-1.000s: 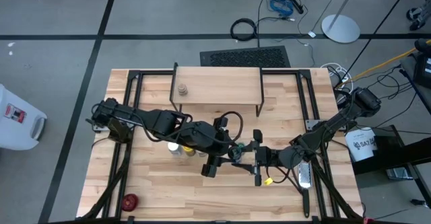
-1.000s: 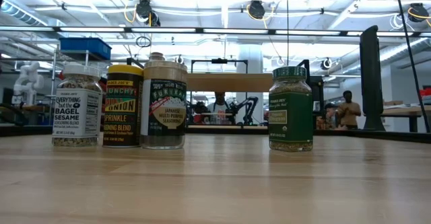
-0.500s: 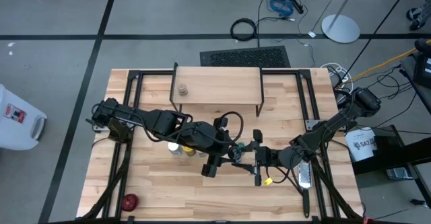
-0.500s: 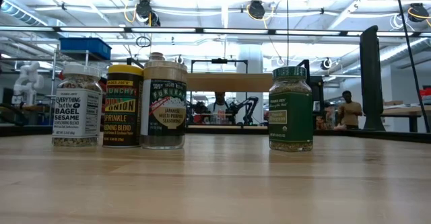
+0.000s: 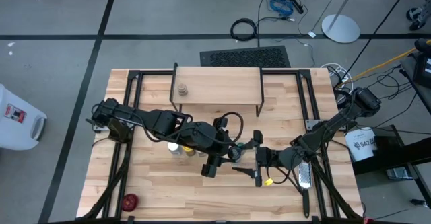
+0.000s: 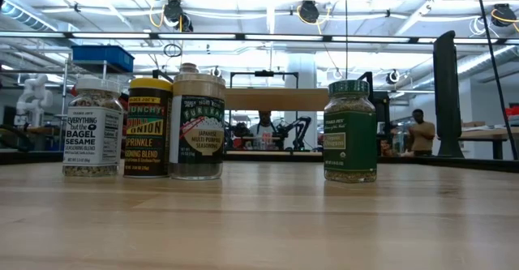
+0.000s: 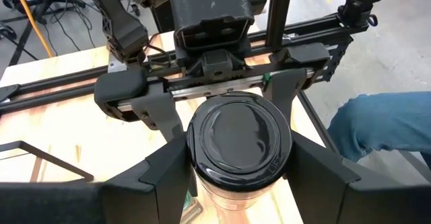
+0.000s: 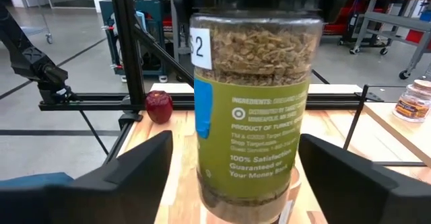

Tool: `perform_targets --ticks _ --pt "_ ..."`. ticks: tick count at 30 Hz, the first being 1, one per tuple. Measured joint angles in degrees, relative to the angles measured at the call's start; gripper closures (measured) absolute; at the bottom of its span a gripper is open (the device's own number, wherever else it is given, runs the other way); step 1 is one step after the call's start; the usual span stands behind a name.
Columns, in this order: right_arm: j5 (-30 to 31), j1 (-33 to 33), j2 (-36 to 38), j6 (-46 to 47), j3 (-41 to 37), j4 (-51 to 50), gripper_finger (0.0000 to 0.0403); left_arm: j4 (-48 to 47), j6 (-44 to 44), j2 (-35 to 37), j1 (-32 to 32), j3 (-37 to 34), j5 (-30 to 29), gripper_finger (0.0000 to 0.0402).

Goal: Shelf spices
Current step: Put the black seasoning bottle on the shelf

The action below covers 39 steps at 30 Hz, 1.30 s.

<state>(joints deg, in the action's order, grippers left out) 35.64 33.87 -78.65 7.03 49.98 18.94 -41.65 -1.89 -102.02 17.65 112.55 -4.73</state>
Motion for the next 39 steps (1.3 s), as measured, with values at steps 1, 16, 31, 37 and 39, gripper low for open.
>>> perform_targets --ticks 1,16,31,37,39 --pt "0.0 0.0 0.0 0.0 0.0 0.0 0.0088 -0.2 0.0 0.0 0.0 0.0 0.0 0.0184" --pt "4.4 4.0 5.7 -0.2 0.0 -6.9 0.0081 -2.4 0.0 1.0 -0.4 0.0 0.0 0.0184" --pt "13.9 11.0 9.0 -1.4 0.0 -8.6 0.0081 -10.7 -3.0 11.3 -9.7 0.0 -0.2 0.0184" --pt "13.9 12.1 8.6 2.2 0.0 -8.8 0.0087 -14.4 -5.3 12.3 -16.6 0.0 -0.2 0.0184" --pt "13.7 12.7 8.0 3.2 0.0 -9.0 0.0087 -15.7 -6.5 12.3 -19.0 0.0 0.1 0.0184"
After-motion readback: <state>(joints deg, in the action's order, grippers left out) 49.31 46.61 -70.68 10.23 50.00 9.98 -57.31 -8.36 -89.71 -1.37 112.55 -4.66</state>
